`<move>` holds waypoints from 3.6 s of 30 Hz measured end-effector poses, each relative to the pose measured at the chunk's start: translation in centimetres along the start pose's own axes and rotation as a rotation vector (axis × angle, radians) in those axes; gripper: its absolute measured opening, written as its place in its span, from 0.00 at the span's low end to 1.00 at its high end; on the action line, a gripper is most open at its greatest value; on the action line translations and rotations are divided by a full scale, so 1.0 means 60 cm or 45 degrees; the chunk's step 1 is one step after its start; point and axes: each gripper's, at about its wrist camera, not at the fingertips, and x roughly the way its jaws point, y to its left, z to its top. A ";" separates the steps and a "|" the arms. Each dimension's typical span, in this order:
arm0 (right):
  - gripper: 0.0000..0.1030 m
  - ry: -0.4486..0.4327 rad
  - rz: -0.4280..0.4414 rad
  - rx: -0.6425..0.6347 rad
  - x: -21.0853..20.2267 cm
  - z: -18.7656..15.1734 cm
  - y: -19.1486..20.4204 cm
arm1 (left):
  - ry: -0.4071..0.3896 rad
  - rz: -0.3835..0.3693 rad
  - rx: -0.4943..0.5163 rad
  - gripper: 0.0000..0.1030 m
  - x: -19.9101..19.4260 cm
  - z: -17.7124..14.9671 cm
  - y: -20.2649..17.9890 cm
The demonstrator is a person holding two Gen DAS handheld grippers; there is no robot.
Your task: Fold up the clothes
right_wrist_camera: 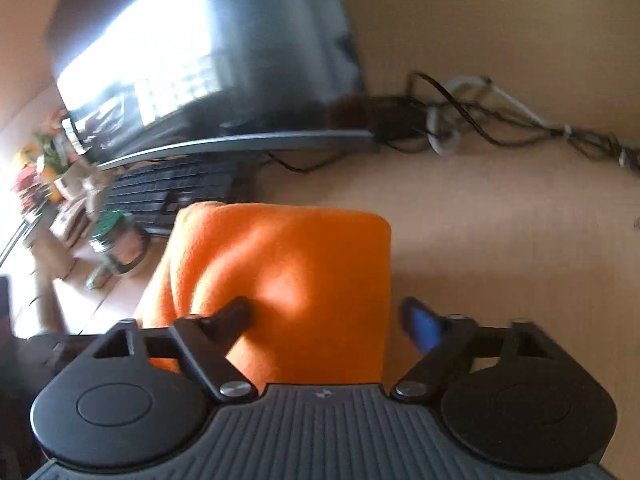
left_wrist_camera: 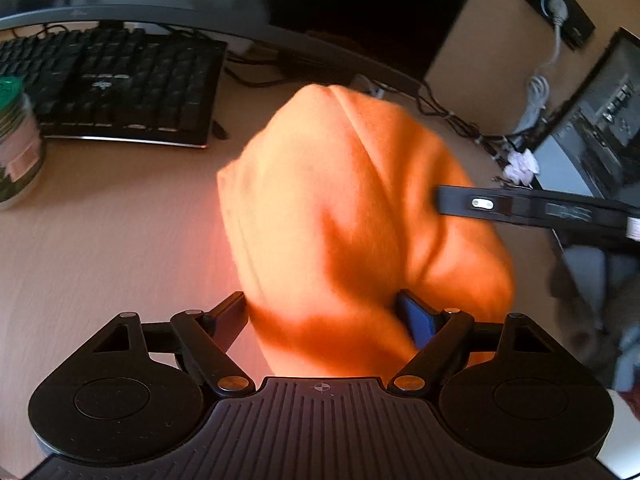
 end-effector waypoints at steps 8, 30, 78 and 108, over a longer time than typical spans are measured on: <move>0.79 -0.031 0.014 -0.212 0.105 0.040 0.075 | -0.036 0.027 -0.087 0.83 0.014 0.014 0.039; 0.87 -0.072 0.129 -0.427 0.075 0.034 0.020 | -0.178 0.430 -0.189 0.83 0.012 0.055 -0.018; 0.92 -0.045 -0.097 -0.532 0.069 -0.058 0.130 | -0.228 -0.107 -0.074 0.87 0.062 0.157 0.110; 1.00 -0.194 -0.161 -0.274 -0.013 -0.058 0.052 | -0.146 0.151 -0.129 0.95 -0.029 0.000 0.085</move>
